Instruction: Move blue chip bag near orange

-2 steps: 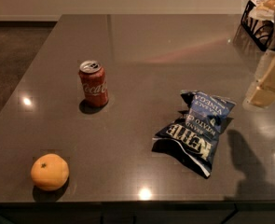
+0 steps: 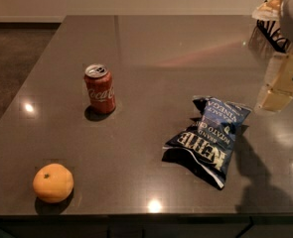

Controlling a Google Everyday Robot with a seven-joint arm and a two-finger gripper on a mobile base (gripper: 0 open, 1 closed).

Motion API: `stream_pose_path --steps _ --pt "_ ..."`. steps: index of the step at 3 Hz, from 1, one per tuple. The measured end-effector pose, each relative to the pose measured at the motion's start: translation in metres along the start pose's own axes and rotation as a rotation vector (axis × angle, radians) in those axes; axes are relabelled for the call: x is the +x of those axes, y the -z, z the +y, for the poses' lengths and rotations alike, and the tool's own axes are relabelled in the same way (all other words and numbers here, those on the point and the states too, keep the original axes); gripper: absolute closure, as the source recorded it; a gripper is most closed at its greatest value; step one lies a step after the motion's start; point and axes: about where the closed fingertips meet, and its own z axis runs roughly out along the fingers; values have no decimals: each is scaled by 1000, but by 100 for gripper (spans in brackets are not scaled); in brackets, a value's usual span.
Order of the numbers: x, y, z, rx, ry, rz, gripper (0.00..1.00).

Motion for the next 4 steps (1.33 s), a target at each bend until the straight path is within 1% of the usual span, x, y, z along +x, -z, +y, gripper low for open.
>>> stream_pose_path --steps 1,2,3,4 --pt "-2 -33 -4 -72 147 -20 0" --pt "4 -64 5 -147 265 -24 0" --pt "13 -86 18 -231 351 -34 0" --pt "17 -100 29 -283 406 -49 0"
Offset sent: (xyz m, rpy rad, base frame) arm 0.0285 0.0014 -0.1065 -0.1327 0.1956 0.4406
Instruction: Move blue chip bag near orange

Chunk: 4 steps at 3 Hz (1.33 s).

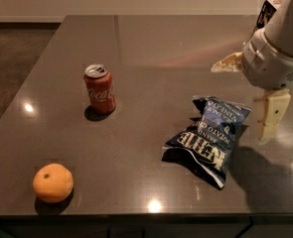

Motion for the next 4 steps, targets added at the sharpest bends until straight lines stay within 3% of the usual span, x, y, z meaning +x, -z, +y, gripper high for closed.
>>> stream_pose_path --steps 2,4 --pt "-15 -33 17 -52 113 -50 0" --pt "-26 -49 12 -49 175 -56 41"
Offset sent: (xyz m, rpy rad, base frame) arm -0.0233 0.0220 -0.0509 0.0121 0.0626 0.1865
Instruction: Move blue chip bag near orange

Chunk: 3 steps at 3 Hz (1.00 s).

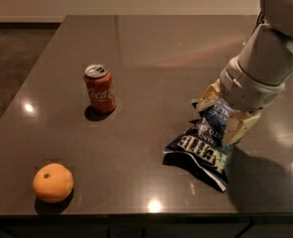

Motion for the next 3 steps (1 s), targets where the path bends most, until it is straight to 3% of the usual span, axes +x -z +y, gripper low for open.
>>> stream_pose_path --steps 2,3 --pt "-12 4 -9 8 35 12 88" --pt "-36 19 -21 42 59 -25 100"
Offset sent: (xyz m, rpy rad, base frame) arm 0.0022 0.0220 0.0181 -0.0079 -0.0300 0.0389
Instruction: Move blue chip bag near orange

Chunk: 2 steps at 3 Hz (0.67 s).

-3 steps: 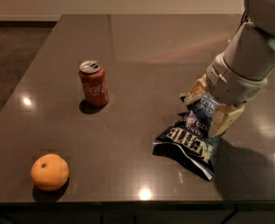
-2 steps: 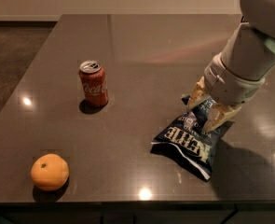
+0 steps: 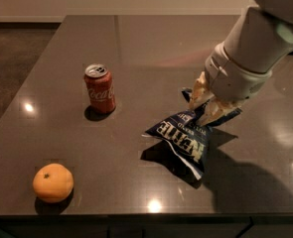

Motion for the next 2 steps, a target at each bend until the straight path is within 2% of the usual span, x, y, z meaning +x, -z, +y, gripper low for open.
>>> stream_pose_path --steps 1,2 --pt "-35 12 -13 32 46 -61 100" --pt "-73 14 -20 37 102 -119 100"
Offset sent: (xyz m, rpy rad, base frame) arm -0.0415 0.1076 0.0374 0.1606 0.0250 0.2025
